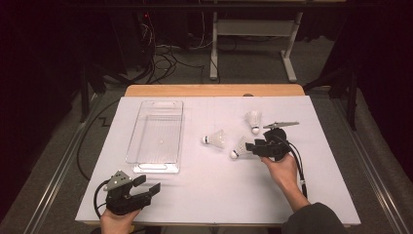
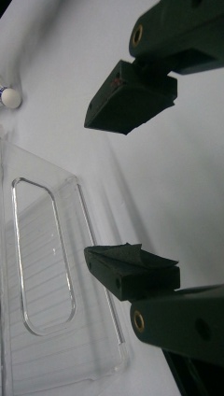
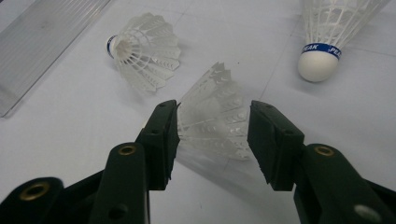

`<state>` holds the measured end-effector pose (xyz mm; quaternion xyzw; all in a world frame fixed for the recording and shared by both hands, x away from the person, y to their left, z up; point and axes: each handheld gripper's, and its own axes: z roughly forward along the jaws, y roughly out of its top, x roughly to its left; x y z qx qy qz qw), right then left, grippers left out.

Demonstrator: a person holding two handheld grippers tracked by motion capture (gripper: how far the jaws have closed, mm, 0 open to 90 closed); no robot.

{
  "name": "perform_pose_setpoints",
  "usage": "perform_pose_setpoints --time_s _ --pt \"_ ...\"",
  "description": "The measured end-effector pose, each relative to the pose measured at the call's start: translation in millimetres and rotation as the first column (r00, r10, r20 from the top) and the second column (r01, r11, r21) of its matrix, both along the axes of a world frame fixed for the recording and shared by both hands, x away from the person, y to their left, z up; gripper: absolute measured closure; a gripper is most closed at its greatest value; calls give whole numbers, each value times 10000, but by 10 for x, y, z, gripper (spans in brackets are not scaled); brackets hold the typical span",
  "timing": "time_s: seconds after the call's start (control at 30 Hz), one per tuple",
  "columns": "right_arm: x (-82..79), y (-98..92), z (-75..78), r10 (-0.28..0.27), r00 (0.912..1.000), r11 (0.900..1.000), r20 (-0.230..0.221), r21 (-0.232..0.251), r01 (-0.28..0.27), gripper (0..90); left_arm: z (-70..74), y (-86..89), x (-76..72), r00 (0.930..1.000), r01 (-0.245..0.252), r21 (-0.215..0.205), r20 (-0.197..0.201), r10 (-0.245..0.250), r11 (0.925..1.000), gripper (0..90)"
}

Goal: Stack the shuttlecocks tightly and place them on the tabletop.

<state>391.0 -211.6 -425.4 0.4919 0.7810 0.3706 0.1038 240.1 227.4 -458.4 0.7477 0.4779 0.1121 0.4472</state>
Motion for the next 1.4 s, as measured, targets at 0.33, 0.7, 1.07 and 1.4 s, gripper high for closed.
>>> perform_pose_setpoints --time_s 0.33,0.7,1.07,1.4 --pt "43 74 -19 238 9996 9995 -160 -205 -241 617 6 -11 -5 10000 47 81 41 -48 10000 336" --pt "58 109 -46 440 9981 9986 -434 -260 -452 721 14 -19 -14 9999 86 163 84 -88 9998 337" --pt "15 86 -44 771 9939 9957 -787 -448 -808 835 15 -31 -16 9999 85 294 92 -88 9995 337" --pt "-5 55 -58 1017 9898 9929 -1000 -509 -1071 894 15 -37 -15 9999 97 366 90 -100 9993 338"
